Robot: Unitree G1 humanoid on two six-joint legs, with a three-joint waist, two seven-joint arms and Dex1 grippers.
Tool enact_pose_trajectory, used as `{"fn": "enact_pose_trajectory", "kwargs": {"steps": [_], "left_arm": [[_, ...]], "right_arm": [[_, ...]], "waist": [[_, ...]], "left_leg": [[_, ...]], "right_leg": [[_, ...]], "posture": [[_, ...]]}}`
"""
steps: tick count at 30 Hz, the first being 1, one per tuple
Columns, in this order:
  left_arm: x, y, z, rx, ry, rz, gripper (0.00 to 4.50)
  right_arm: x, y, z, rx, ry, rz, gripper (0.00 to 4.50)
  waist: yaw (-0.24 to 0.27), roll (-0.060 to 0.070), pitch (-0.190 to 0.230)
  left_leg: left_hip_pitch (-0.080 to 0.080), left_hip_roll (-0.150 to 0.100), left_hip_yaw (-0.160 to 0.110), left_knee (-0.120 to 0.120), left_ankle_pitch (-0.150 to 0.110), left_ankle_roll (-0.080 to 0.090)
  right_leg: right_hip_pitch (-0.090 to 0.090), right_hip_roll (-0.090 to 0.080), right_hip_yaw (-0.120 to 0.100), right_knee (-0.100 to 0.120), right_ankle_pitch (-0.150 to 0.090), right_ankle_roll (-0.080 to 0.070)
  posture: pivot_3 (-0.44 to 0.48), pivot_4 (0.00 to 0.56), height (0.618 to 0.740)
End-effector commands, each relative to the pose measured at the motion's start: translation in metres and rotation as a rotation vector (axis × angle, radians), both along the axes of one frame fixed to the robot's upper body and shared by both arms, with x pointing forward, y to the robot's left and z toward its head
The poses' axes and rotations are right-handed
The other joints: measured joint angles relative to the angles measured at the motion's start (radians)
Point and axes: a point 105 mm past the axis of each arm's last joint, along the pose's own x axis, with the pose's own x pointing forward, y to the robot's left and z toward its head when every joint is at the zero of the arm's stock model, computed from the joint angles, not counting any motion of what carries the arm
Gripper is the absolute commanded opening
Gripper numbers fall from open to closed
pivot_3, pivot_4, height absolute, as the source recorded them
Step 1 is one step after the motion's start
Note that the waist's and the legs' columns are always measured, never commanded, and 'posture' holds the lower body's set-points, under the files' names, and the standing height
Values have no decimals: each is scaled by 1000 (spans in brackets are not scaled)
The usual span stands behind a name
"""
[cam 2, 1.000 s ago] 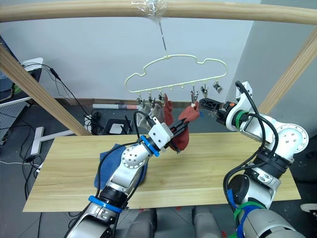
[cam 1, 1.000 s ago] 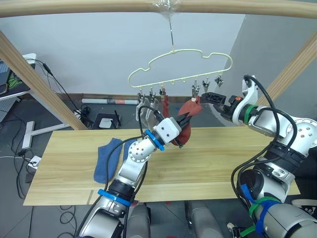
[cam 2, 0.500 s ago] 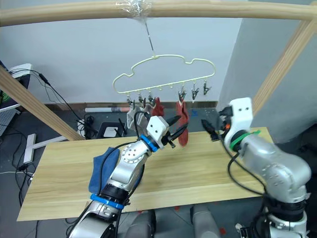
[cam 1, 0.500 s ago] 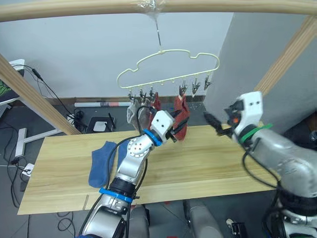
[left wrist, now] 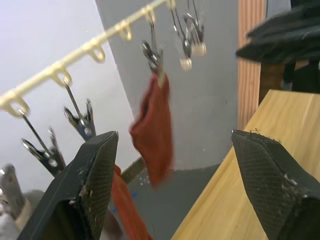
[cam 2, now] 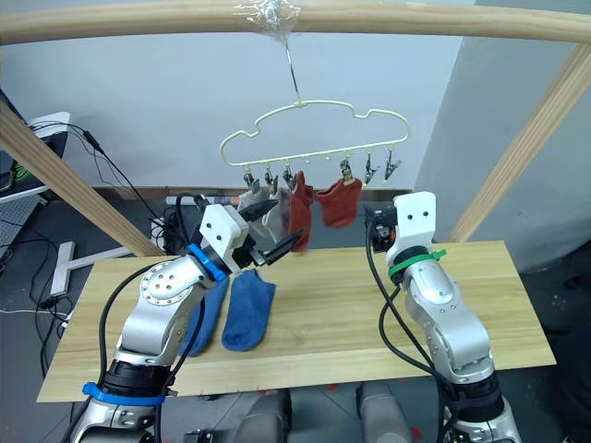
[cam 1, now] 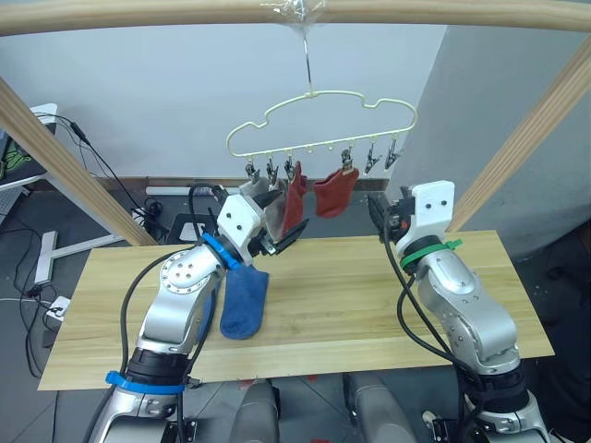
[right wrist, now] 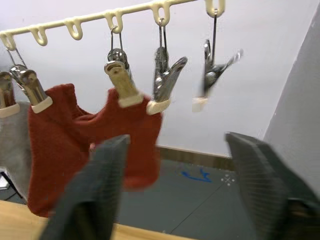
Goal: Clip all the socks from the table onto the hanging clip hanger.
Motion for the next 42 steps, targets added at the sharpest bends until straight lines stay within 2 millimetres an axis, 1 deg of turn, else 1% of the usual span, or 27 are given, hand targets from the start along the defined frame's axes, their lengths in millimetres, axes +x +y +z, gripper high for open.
{"fn": "enact_pose_trajectory", "kwargs": {"steps": [1, 5, 10, 13, 16, 22, 30, 42], "left_arm": [[-8, 2, 23, -11, -68, -8, 3757], [-8, 3, 27, -13, -71, 3, 3757], [-8, 4, 28, -15, -76, 19, 3757], [-9, 3, 28, -16, -74, 20, 3757], [-10, 3, 27, -15, -72, 21, 3757], [-10, 6, 29, -13, -76, 30, 3757], [-9, 6, 34, -20, -86, 33, 3757], [-8, 4, 39, -30, -91, 30, 3757]], "right_arm": [[3, 1, 19, 15, -91, -9, 3218], [10, 5, 21, 30, -100, -10, 3218], [17, 9, 24, 53, -109, -14, 3218], [20, 9, 23, 55, -108, -15, 2594], [21, 10, 23, 54, -107, -12, 1570], [26, 14, 25, 64, -113, 3, 1570], [37, 16, 30, 94, -113, -13, 1570], [54, 23, 35, 86, -120, -25, 1570]], "waist": [[0, 0, 0], [2, 0, 0], [7, 0, 0], [10, 0, 0], [15, 0, 0], [21, 0, 0], [27, 0, 0], [28, 0, 0]], "left_leg": [[0, 0, 0, 0, 0, 0], [0, 0, 0, 0, 0, 0], [0, 0, 0, 0, 0, 0], [0, 0, 0, 0, 0, 0], [0, 0, 0, 0, 0, 0], [1, 0, 0, 0, 0, 0], [1, 0, 0, 0, 0, 0], [1, 0, 0, 0, 0, 0]], "right_leg": [[0, 0, 0, 0, 0, 0], [0, 0, 0, 1, 0, 0], [0, 0, 0, 0, 0, 0], [0, 0, 0, 1, 0, 0], [0, 0, 0, 1, 0, 0], [0, 0, 0, 1, 0, 0], [0, 0, 0, 1, 1, 0], [0, 0, 0, 2, 2, -1]], "posture": [[6, 236, 740], [33, 233, 740], [41, 233, 740], [46, 235, 740], [46, 235, 740], [53, 234, 740], [58, 233, 740], [63, 233, 740]]}}
